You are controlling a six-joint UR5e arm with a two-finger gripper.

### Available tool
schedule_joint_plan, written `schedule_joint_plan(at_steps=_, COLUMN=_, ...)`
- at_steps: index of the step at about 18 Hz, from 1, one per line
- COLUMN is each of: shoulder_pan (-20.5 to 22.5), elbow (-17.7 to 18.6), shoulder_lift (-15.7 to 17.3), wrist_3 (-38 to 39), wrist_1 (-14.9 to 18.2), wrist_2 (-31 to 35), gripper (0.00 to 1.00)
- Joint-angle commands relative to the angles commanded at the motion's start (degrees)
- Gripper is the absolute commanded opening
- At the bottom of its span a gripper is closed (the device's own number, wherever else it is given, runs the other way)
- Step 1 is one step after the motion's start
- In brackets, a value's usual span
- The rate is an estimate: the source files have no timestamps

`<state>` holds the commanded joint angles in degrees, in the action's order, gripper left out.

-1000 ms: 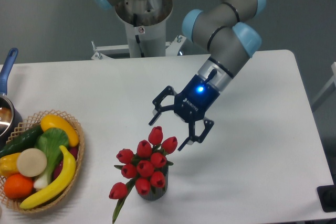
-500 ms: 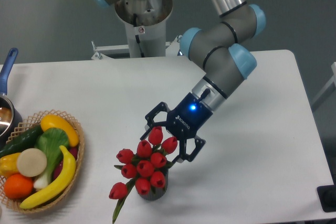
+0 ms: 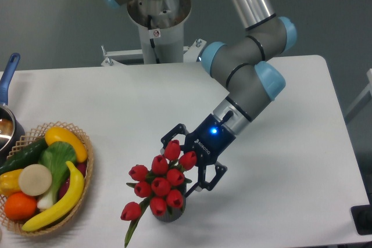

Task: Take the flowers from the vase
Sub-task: 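Close the gripper on the tulip stems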

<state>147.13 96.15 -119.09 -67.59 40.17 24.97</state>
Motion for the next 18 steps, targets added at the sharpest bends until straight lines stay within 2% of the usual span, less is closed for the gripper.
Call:
schedule_joint_plan(at_steps=4, shoulder_pan=-0.8, elbow=-0.3, shoulder_lift=0.0, wrist_3=0.2, wrist_1=-0.2, wrist_2=-1.4, gripper=0.99)
schedule_joint_plan(at_steps=5, shoulder_pan=-0.8, elbow=-0.2, shoulder_lift=-0.1, wrist_3=0.3, wrist_1=-0.2, wrist_2=-1.4, gripper=0.87)
schedule_joint_plan(at_steps=7, shoulder_pan=-1.0, elbow=-0.3, shoulder_lift=-0.2, wrist_3=0.3, wrist_1=-0.2, wrist_2=-1.3, gripper=0.51)
schedule_joint_plan(at_steps=8, shoulder_pan=-1.0, elbow=-0.4, shoulder_lift=-0.3, wrist_3=0.2, wrist_1=-0.2, wrist_2=-1.3, gripper=0.38)
schedule_joint_plan(at_steps=11, shoulder_pan=-1.0, elbow=-1.3, shoulder_lift=-0.6, wrist_3=0.4, wrist_1=-0.2, wrist_2=-1.3, gripper=0.14)
schedule_joint_plan(at_steps=15, shoulder_pan=-0.7, elbow=-1.4, shoulder_lift=-0.4, wrist_3=0.5, wrist_1=-0.2, wrist_2=-1.2, gripper=0.03)
schedule_joint_plan(at_steps=18, shoulder_pan=0.0, elbow=-1.4, shoulder_lift=0.3, wrist_3=1.7, wrist_1=-0.2, wrist_2=-1.2, gripper=0.01)
